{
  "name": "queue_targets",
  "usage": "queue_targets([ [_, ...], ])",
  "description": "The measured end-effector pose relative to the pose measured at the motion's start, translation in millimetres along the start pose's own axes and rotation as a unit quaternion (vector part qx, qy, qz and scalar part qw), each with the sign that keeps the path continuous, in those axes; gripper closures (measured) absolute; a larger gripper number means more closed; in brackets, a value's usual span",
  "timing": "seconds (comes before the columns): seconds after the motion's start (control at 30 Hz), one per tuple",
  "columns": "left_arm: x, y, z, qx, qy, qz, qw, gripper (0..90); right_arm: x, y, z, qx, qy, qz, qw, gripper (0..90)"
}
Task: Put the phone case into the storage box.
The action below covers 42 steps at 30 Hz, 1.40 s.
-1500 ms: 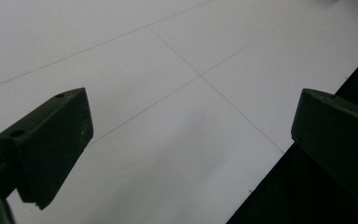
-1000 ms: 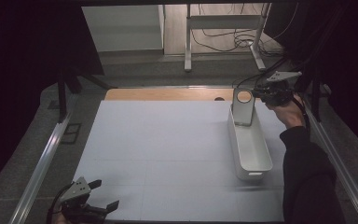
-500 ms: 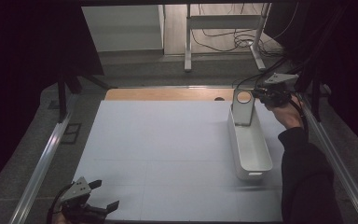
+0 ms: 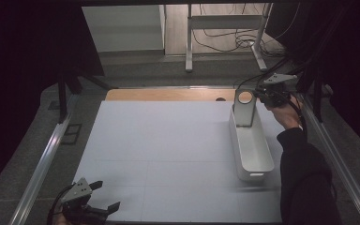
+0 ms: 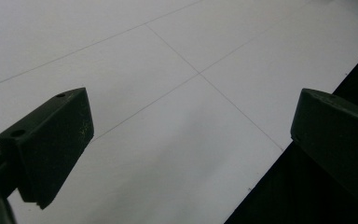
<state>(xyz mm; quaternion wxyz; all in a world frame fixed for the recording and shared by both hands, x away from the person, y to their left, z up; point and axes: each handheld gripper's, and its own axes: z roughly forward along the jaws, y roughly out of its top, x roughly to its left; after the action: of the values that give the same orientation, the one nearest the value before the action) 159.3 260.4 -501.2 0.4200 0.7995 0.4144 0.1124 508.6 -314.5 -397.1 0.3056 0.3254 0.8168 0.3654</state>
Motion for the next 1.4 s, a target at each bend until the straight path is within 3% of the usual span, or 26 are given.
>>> queue_targets([
  [0.93,0.0,0.2,0.2,0.002,-0.001,0.001,1.0,0.3,3.6,1.0,3.7,0.004,-0.026,0.003,0.9997,74.1],
  [1.17,0.1,0.1,0.1,0.001,-0.001,0.0,1.0,0.2,4.3,0.3,0.9,0.002,-0.028,0.018,0.9994,64.2],
  [1.27,0.2,0.0,0.0,0.0,-0.001,0.0,1.0,0.2,5.6,1.0,-3.4,0.002,-0.029,0.03,0.9991,54.7],
  [1.4,0.1,0.1,-0.1,0.0,-0.002,0.0,1.0,0.2,6.6,1.0,-7.3,0.002,-0.032,0.039,0.9987,48.3],
])
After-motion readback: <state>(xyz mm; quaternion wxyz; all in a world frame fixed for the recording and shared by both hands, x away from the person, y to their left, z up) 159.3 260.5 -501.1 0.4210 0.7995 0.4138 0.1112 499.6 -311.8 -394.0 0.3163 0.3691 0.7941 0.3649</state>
